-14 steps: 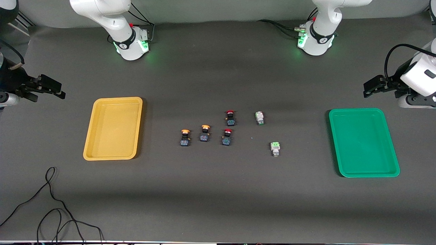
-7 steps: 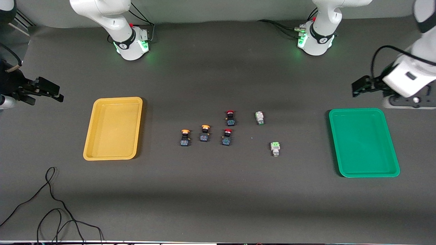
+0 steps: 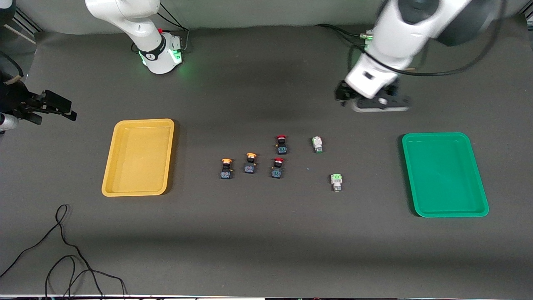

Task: Place green and yellow buttons in trays
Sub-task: 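Reach the left gripper to the white switch while the right gripper advances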

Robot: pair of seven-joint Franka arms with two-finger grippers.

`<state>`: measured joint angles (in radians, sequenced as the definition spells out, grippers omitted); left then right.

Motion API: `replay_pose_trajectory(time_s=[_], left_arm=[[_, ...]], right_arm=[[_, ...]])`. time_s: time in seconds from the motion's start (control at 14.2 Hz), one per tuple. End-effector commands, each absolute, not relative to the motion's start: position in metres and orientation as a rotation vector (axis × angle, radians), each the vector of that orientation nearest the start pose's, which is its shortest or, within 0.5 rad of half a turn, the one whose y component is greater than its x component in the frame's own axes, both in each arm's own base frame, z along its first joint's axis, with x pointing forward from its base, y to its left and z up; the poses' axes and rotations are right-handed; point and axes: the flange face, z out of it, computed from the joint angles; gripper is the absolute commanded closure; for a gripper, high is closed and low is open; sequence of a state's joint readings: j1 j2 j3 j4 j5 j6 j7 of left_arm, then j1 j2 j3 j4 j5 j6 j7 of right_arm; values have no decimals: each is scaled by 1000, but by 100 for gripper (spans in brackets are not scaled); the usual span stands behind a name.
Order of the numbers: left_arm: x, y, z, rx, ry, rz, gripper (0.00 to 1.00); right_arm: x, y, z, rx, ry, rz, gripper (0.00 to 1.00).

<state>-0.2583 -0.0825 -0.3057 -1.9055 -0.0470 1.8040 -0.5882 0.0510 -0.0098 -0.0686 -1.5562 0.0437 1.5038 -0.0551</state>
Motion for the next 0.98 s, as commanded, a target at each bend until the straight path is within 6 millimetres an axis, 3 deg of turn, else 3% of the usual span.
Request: replay_pose_trajectory(time_s=[0.0, 0.21, 0.28, 0.42, 0.7, 0.91], left_arm=[[425, -309, 499, -3163, -96, 0, 0], [423, -313, 421, -3190, -87, -31, 0], [430, -315, 394, -3197, -109, -16, 0], [443, -322, 344, -3204, -136, 23, 0], [452, -328, 269, -3220, -175, 54, 0], [453, -330, 227, -3215, -201, 69, 0]], right_arm=[[539, -6, 633, -3099, -92, 140, 0], [541, 8, 630, -3095, -109, 150, 0], [541, 25, 629, -3097, -135, 152, 0], [542, 51, 628, -3108, -15, 155, 0], [549, 115, 606, -3123, 53, 166, 0], [558, 161, 572, -3136, 78, 210, 0]])
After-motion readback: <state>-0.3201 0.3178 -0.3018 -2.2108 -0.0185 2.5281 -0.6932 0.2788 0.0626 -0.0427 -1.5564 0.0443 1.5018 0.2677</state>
